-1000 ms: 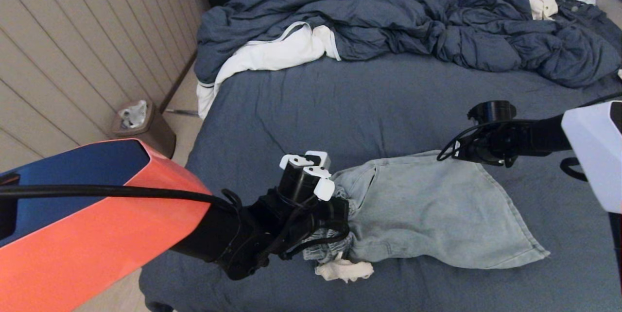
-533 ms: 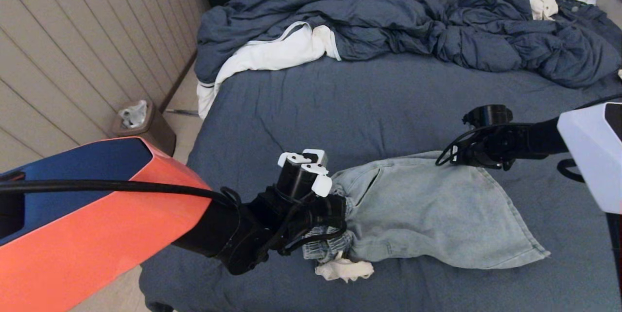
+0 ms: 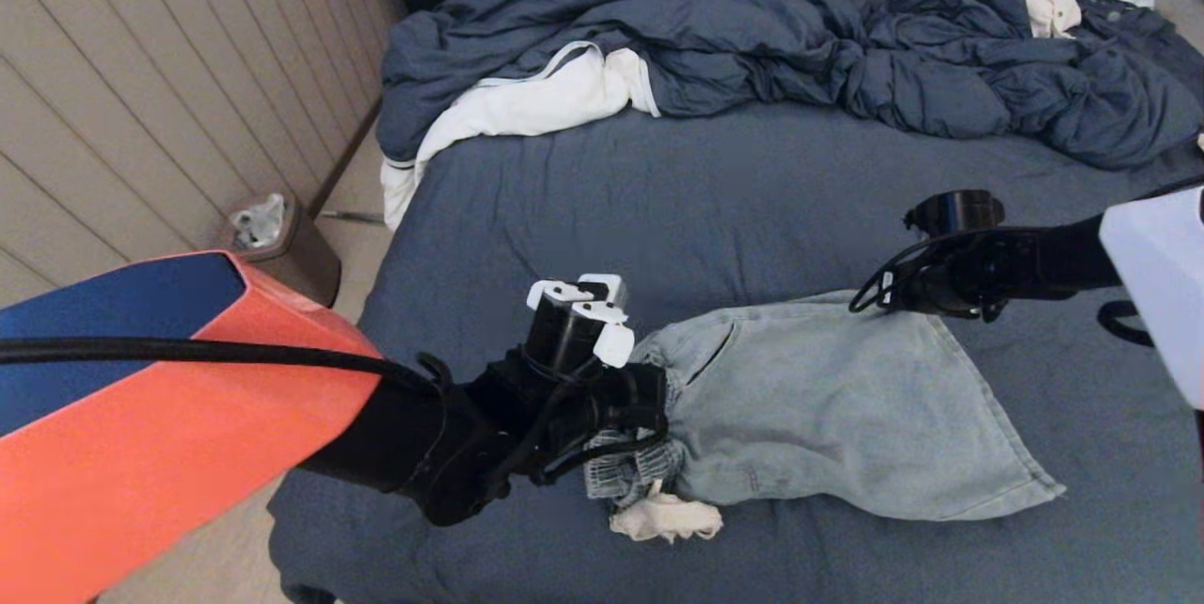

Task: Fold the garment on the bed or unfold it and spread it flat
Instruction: Unford the blue shorts

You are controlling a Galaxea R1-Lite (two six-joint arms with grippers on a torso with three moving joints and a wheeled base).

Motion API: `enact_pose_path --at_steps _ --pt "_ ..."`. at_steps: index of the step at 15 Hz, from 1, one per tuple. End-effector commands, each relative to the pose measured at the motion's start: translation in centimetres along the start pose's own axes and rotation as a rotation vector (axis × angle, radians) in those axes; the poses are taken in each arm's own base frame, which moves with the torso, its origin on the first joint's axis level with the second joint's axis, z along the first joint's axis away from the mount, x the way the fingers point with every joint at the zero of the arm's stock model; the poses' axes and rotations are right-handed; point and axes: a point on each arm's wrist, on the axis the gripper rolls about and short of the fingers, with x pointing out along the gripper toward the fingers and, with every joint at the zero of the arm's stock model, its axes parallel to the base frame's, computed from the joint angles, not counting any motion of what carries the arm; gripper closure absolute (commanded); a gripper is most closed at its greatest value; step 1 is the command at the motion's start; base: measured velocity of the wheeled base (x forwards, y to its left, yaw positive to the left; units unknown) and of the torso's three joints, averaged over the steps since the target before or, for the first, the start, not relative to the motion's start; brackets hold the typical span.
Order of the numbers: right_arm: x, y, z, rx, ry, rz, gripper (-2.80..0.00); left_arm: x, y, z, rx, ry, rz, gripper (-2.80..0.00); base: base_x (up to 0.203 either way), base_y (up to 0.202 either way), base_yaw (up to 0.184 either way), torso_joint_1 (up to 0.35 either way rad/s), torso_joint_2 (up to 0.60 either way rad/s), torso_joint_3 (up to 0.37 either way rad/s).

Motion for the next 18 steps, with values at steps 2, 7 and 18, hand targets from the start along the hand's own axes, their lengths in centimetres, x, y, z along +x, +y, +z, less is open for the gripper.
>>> enact_pose_path --at_steps 2,7,18 --pt "-3.3 0.1 1.4 0.007 -0.046 0.018 0.00 -2.0 -0.4 1.8 -0.011 -0.053 -0.017 0.00 0.000 0.000 0.000 0.000 0.00 0.000" --pt "-12.5 0.1 3.2 0.039 -0.152 0.072 0.00 -9.7 -0.4 5.0 -0.031 -0.174 -0.024 0.00 0.000 0.000 0.000 0.000 0.00 0.000" --pt "-21.7 -1.3 -0.2 0.040 -0.167 0.175 0.00 -16.1 2.1 1.3 -0.046 -0.139 0.029 0.00 0.000 0.000 0.000 0.000 0.00 0.000"
